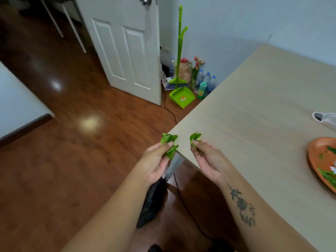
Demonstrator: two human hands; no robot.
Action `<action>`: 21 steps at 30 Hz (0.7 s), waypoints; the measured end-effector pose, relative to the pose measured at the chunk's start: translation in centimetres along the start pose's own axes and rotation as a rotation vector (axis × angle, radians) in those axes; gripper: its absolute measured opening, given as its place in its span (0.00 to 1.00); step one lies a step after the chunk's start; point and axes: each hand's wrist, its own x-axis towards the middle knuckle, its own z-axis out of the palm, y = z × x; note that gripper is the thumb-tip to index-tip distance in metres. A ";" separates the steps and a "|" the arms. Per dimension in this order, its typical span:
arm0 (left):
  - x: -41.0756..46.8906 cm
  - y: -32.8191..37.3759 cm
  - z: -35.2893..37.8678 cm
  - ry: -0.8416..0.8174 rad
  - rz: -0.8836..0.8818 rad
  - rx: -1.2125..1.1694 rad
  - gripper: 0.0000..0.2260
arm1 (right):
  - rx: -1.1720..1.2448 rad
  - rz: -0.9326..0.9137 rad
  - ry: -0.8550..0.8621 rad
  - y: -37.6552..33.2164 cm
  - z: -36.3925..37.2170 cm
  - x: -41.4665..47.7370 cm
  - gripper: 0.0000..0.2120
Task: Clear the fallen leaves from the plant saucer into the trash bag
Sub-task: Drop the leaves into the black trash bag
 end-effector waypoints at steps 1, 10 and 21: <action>-0.5 1.1 -1.5 0.029 0.019 -0.008 0.09 | -0.033 0.029 -0.012 1.2 1.2 0.4 0.06; -2.0 5.5 -11.8 0.249 0.139 -0.159 0.08 | -0.233 0.243 -0.102 9.7 8.2 5.0 0.07; 4.4 -0.1 -21.2 0.510 0.122 -0.269 0.13 | -0.402 0.482 -0.084 19.0 3.8 14.6 0.06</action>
